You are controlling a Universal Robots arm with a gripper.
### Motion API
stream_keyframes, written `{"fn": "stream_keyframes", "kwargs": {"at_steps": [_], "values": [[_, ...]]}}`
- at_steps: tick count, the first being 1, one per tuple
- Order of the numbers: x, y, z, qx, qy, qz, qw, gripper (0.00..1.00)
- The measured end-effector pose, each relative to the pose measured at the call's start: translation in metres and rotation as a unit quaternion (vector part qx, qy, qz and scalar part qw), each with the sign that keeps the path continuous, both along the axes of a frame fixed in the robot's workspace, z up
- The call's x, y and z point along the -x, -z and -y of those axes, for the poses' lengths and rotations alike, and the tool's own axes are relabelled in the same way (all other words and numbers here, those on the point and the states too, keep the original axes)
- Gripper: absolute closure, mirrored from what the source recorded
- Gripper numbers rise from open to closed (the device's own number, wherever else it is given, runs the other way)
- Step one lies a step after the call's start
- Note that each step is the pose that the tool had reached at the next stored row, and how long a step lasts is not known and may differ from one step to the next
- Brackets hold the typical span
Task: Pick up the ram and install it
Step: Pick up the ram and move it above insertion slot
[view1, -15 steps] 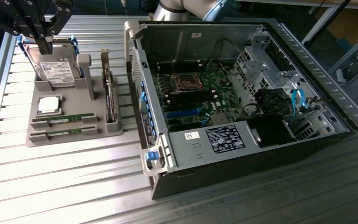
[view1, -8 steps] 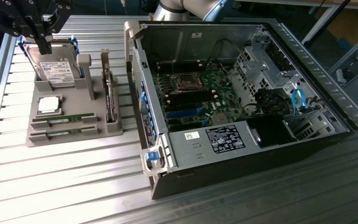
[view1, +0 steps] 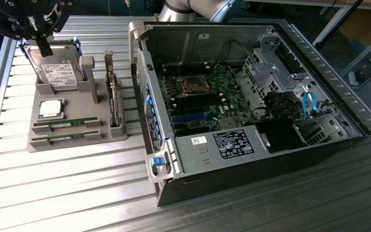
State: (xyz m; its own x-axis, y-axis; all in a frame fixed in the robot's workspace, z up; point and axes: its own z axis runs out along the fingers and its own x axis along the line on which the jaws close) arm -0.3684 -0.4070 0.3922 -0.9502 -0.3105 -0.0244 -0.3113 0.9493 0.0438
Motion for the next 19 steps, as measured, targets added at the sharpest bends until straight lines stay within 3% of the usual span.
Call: {"fn": "stream_keyframes", "kwargs": {"at_steps": [4,7,8,11,14,17,19], "values": [[0.0,0.0,0.0,0.0001,-0.056,0.0,0.9984,0.9],[0.0,0.0,0.0,0.0002,-0.105,0.0,0.9945,0.9],[0.0,0.0,0.0,0.0002,-0.139,0.0,0.9903,0.9],[0.0,0.0,0.0,0.0002,-0.184,0.0,0.983,0.9],[0.0,0.0,0.0,0.0002,-0.213,0.0,0.9771,0.9],[0.0,0.0,0.0,0.0002,-0.26,0.0,0.9655,0.9],[0.0,0.0,0.0,0.0002,-0.279,0.0,0.9603,0.9]]}}
